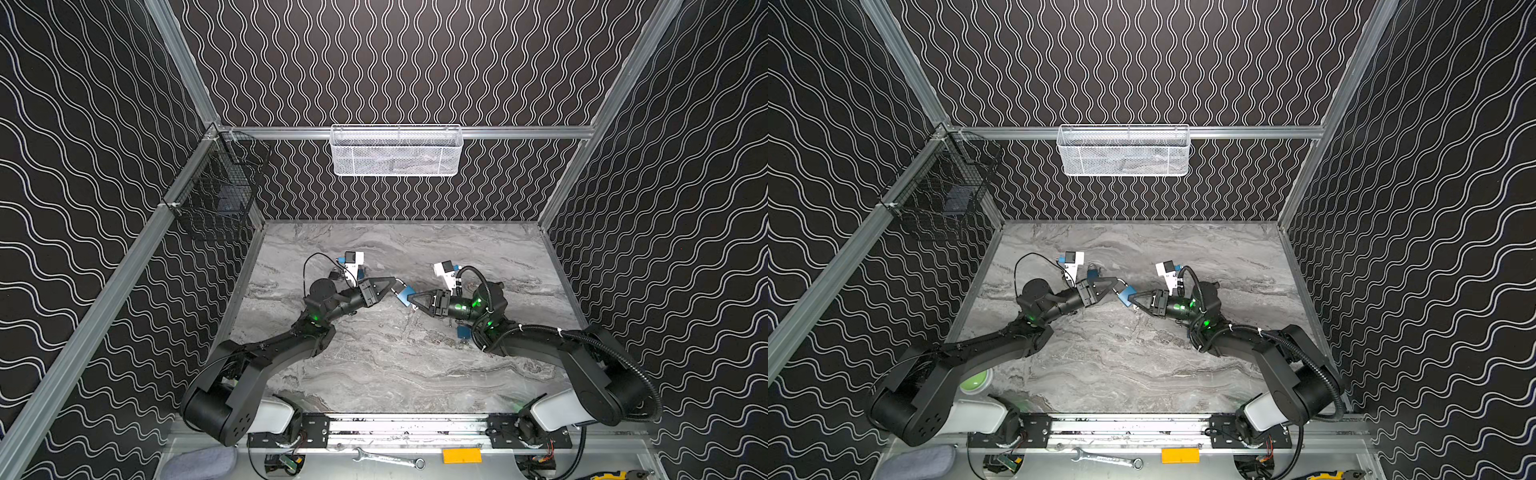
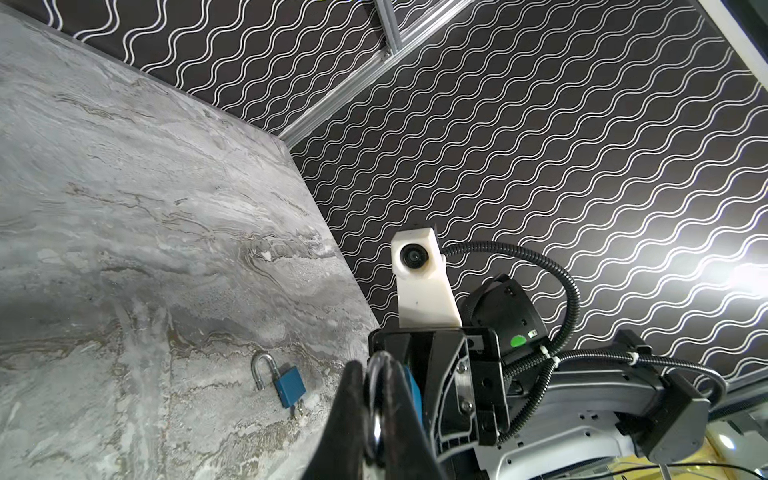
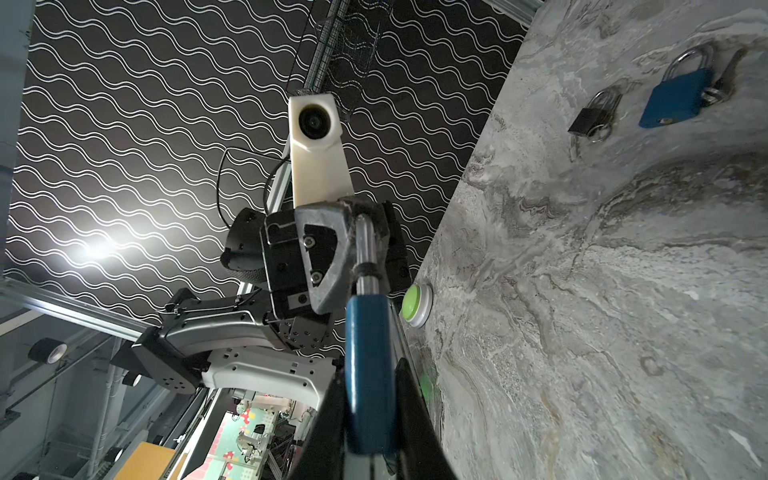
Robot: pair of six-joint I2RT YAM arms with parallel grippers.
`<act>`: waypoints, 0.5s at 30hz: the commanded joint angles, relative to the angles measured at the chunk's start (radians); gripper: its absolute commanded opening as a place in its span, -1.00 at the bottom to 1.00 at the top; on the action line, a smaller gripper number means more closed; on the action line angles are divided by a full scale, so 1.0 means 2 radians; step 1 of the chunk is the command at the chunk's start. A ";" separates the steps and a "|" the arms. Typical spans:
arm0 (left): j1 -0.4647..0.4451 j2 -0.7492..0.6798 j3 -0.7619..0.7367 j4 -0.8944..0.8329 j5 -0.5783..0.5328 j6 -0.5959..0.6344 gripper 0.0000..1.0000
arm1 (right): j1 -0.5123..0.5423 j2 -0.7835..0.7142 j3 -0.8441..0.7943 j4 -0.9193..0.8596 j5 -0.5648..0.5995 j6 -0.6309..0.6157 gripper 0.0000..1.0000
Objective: Lock with the key
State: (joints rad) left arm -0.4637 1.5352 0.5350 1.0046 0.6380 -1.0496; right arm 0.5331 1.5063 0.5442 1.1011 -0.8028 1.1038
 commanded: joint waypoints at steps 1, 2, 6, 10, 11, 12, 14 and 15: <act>-0.003 0.001 0.005 0.054 0.112 -0.008 -1.00 | -0.003 0.007 -0.001 0.017 0.076 0.017 -1.00; -0.002 0.000 0.006 0.052 0.114 -0.004 -1.00 | -0.003 0.008 0.000 0.016 0.076 0.017 -1.00; -0.003 -0.001 0.005 0.061 0.124 -0.003 -1.00 | -0.003 0.010 -0.001 0.028 0.073 0.025 -1.00; -0.003 0.005 0.006 0.062 0.135 -0.003 -1.00 | -0.003 0.006 0.010 0.010 0.071 0.016 -1.00; -0.003 0.005 0.006 0.060 0.138 -0.003 -1.00 | -0.004 0.006 0.015 0.001 0.070 0.012 -1.00; -0.004 0.005 0.007 0.058 0.141 -0.002 -1.00 | -0.004 0.006 0.018 -0.006 0.069 0.010 -1.00; -0.006 0.004 0.006 0.056 0.143 0.001 -1.00 | -0.004 0.008 0.024 -0.004 0.066 0.009 -1.00; -0.008 0.002 0.006 0.053 0.144 0.004 -1.00 | -0.005 0.010 0.027 -0.001 0.064 0.011 -1.00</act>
State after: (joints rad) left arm -0.4580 1.5436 0.5423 1.0462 0.6563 -1.0637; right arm 0.5289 1.5185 0.5705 1.1233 -0.8223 1.1053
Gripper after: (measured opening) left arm 0.102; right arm 0.173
